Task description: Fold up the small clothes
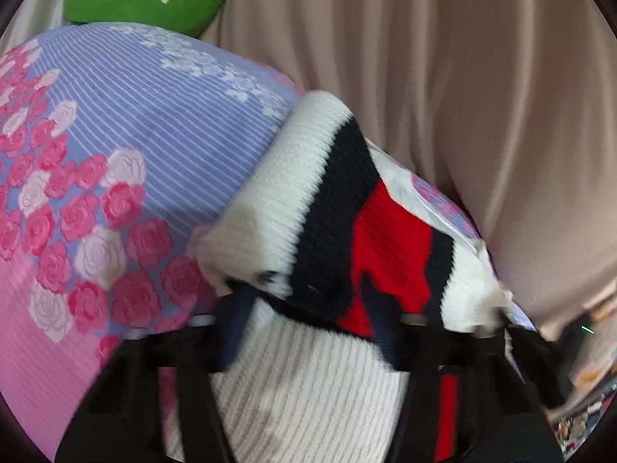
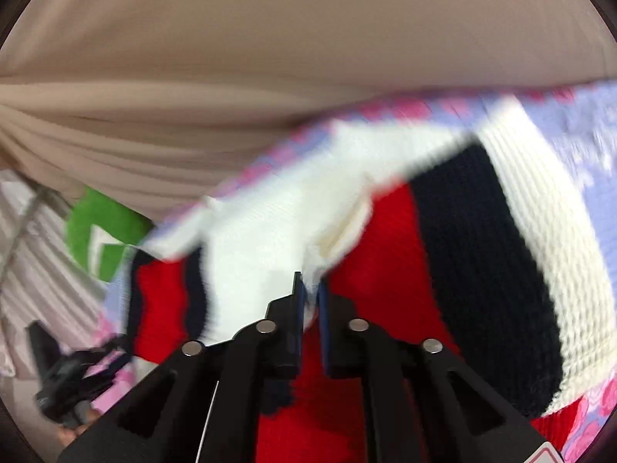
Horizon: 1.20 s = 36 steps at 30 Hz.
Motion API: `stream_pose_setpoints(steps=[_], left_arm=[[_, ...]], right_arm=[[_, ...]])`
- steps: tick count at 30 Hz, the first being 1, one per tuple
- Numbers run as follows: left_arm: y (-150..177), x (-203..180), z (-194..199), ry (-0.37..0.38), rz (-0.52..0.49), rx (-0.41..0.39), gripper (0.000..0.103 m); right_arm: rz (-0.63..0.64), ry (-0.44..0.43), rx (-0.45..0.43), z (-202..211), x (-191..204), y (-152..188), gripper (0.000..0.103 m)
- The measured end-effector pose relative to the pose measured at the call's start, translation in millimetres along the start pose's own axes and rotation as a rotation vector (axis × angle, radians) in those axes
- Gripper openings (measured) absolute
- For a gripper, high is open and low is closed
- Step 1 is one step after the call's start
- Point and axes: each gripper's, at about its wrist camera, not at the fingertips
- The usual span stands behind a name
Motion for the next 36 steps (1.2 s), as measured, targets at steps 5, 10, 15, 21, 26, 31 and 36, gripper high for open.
stream_pose_setpoints(steps=[5, 10, 15, 21, 26, 31, 36], left_arm=[[8, -14, 2, -0.09, -0.082, -0.065, 0.012], [36, -26, -28, -0.17, -0.166, -0.059, 0.012], [42, -32, -20, -0.206, -0.227, -0.095, 0.015], [46, -25, -9, -0.196, -0.199, -0.11, 0.019], [52, -13, -3, -0.185, -0.104, -0.152, 0.023], [54, -14, 0, -0.194, -0.098, -0.156, 0.024], [50, -13, -6, -0.199, -0.106, -0.143, 0.024]], right_arm=[[0.133, 0.044, -0.212, 76, 10, 8, 0.006], [-0.04, 0.199, 0.047, 15, -70, 38, 0.006], [0.003, 0.129, -0.068, 48, -52, 37, 0.006], [-0.065, 0.188, 0.02, 29, -60, 43, 0.007], [0.042, 0.254, -0.093, 58, -19, 54, 0.016], [0.223, 0.083, -0.023, 33, 64, 46, 0.016], [0.345, -0.024, 0.207, -67, 142, 60, 0.016]])
Point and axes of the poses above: each gripper's, at about its wrist camera, not at the fingertips, and z roughly against the way its jaws point, x to its left, y to its underside
